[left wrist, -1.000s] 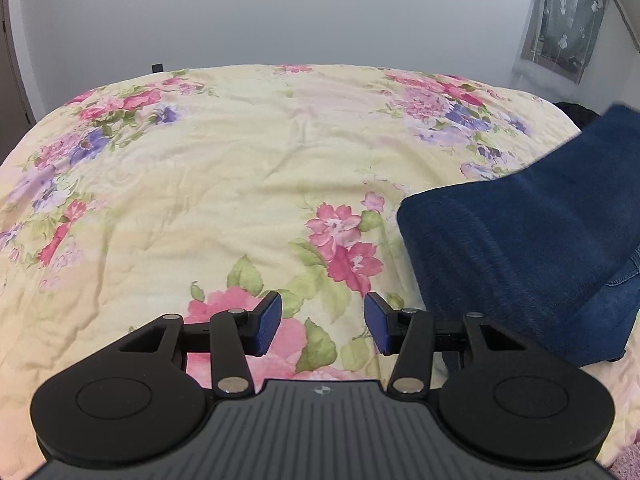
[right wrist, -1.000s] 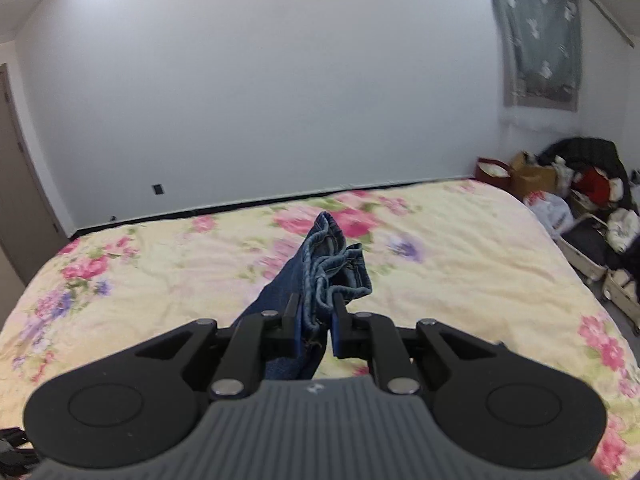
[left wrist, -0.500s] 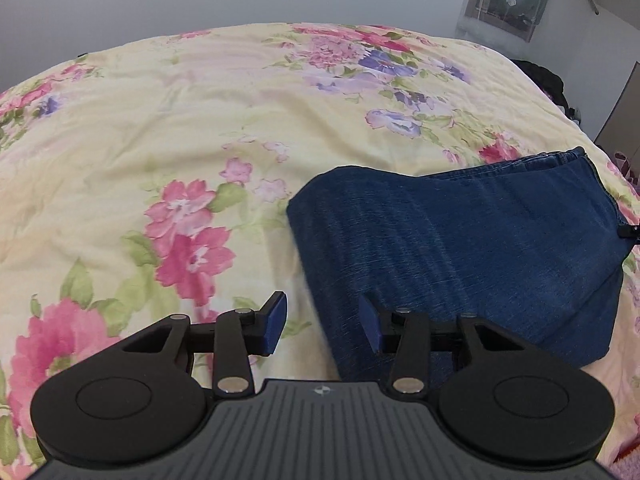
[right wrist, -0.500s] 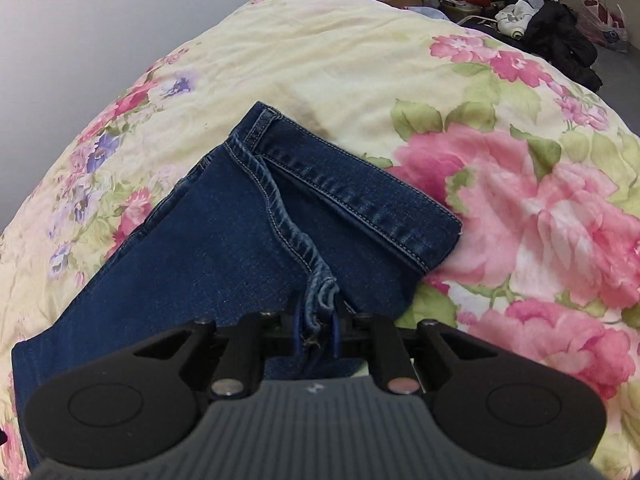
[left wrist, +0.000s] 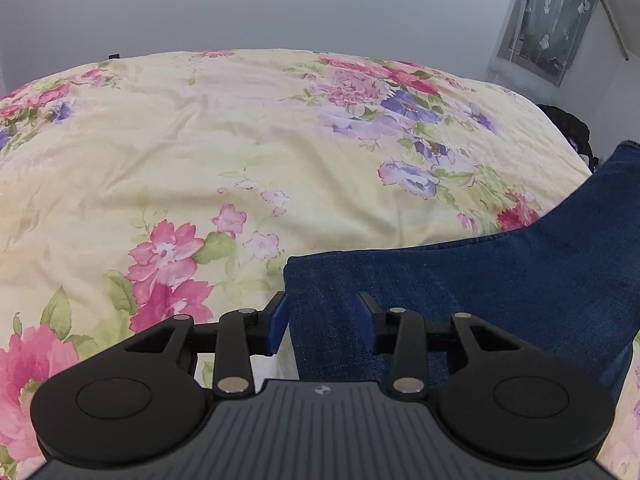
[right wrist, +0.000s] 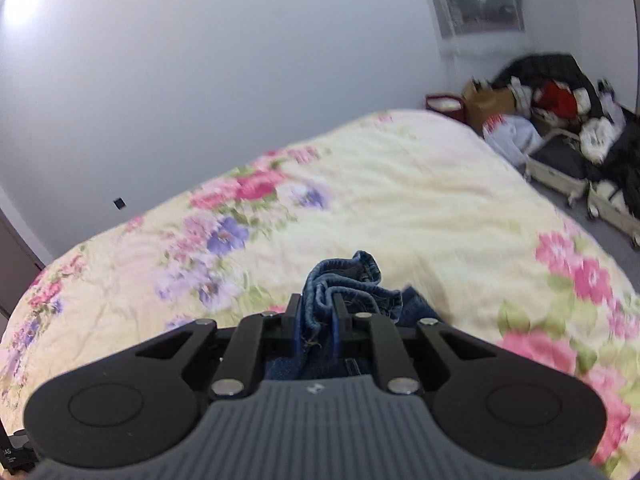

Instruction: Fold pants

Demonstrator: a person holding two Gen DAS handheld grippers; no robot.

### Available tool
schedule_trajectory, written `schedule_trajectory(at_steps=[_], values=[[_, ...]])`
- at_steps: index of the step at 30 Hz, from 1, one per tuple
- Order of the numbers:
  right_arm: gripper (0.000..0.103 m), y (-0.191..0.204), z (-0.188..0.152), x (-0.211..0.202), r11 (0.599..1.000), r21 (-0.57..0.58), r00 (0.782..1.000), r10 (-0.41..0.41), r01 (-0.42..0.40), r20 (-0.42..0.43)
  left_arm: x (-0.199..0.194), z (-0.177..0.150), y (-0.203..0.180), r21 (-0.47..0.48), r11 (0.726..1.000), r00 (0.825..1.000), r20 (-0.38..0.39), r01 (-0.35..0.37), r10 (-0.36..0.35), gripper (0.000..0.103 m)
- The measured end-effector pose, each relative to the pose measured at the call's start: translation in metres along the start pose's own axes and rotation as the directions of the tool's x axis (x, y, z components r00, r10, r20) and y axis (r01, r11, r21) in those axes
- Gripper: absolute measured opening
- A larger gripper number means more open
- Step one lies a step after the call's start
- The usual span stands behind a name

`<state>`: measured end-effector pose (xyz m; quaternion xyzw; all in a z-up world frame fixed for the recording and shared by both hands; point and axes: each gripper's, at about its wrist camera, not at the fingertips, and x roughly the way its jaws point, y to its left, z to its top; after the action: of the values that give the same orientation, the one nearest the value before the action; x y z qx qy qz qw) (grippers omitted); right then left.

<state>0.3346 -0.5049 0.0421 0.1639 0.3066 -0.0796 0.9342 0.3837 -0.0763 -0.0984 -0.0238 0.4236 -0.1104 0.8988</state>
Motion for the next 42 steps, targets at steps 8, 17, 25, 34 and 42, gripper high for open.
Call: schedule_trajectory(at_steps=[8, 17, 25, 34, 42], values=[[0.009, -0.117, -0.105, 0.095, 0.954, 0.168, 0.937, -0.193, 0.248, -0.291, 0.026, -0.014, -0.015, 0.063, 0.998, 0.999, -0.039, -0.021, 0.023, 0.035], [0.009, -0.11, -0.112, 0.099, 0.967, 0.054, 0.934, -0.226, 0.249, -0.276, 0.05, 0.003, -0.015, 0.118, 0.993, 1.0, -0.022, 0.021, -0.019, 0.022], [0.008, -0.118, -0.124, 0.108, 0.97, 0.026, 0.934, -0.226, 0.243, -0.278, 0.096, -0.004, -0.011, 0.144, 0.989, 0.997, -0.06, -0.031, 0.04, 0.006], [0.029, -0.105, -0.118, 0.098, 0.943, -0.037, 0.909, -0.329, 0.331, -0.256, 0.044, -0.004, -0.011, 0.18, 0.983, 0.999, -0.04, -0.025, 0.032, 0.007], [0.033, -0.079, -0.12, 0.044, 0.922, -0.156, 0.918, -0.375, 0.354, -0.133, -0.018, -0.04, -0.028, 0.272, 0.955, 0.99, -0.112, 0.116, -0.088, 0.007]])
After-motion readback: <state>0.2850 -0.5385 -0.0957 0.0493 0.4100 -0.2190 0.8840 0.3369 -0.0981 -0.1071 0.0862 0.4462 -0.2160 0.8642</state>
